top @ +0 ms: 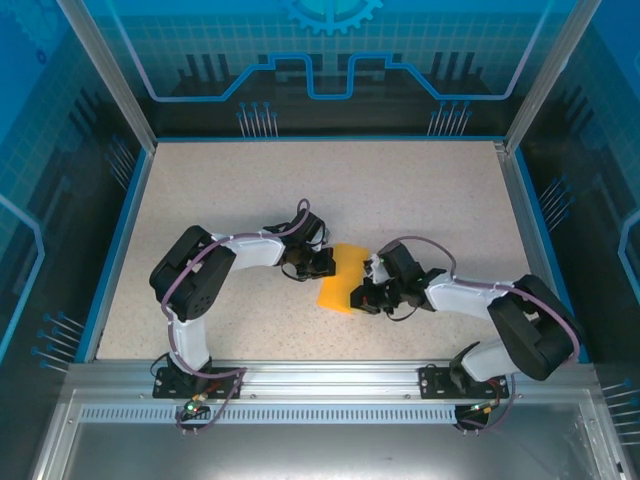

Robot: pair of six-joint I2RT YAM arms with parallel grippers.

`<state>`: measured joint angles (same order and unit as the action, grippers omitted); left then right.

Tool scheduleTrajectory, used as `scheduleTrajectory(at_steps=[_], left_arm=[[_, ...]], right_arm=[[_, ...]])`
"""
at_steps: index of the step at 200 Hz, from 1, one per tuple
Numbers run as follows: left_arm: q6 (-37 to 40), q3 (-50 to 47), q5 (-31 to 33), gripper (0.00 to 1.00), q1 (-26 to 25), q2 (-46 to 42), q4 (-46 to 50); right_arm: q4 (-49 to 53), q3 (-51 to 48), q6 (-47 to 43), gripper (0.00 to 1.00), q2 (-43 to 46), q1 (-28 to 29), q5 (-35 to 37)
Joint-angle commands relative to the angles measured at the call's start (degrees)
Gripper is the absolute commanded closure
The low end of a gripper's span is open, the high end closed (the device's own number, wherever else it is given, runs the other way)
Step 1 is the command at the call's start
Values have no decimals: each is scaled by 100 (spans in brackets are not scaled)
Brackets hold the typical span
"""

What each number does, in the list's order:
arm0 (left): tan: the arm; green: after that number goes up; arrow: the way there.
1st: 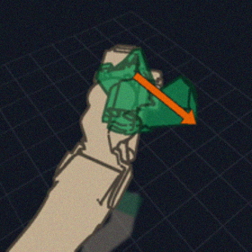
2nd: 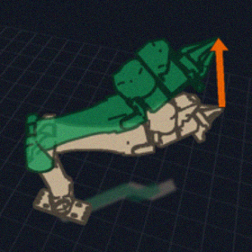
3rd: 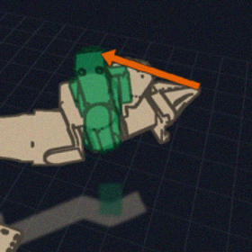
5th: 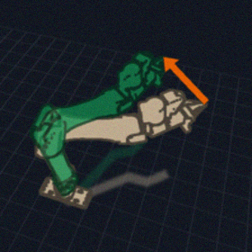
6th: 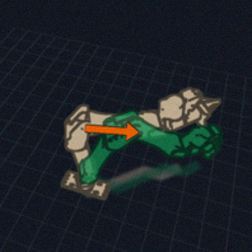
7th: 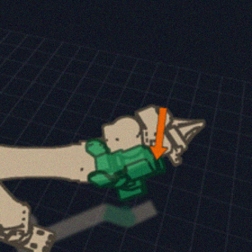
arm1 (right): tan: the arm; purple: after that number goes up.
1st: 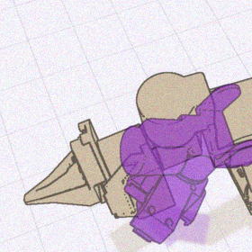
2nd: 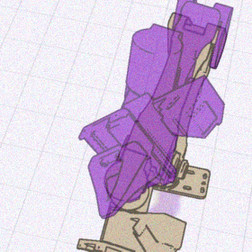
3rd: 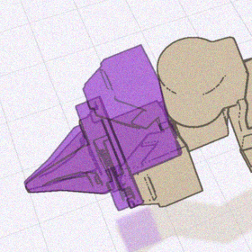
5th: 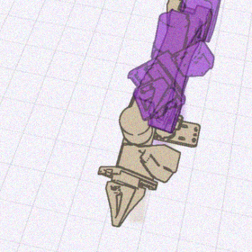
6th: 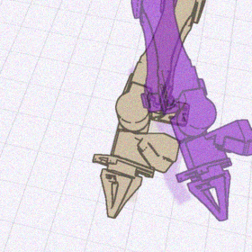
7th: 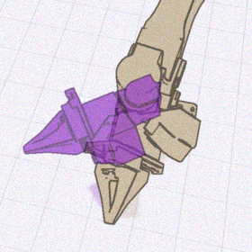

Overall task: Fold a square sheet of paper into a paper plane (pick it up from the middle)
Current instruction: Fold the square sheet of paper in half at the center of the table, then fold the triangle a second time at the center of the table.

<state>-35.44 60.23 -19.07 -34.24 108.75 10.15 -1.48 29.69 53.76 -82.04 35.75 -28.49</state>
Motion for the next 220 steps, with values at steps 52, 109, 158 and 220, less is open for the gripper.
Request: scheduleTrajectory(at_steps=[52, 109, 158, 220], left_arm=[[80, -194, 299, 100, -50, 182, 522], [21, -110, 231, 100, -49, 87, 574], [-216, 97, -55, 97, -59, -386, 508], [-409, 9, 286, 78, -51, -1083, 609]], right_arm=[[-879, -297, 205, 96, -731, 101, 65], [-537, -472, -73, 98, -580, -200, -25], [1382, 405, -799, 75, 24, -975, 966], [1173, 1548, -1014, 67, -1120, -1328, 650]])
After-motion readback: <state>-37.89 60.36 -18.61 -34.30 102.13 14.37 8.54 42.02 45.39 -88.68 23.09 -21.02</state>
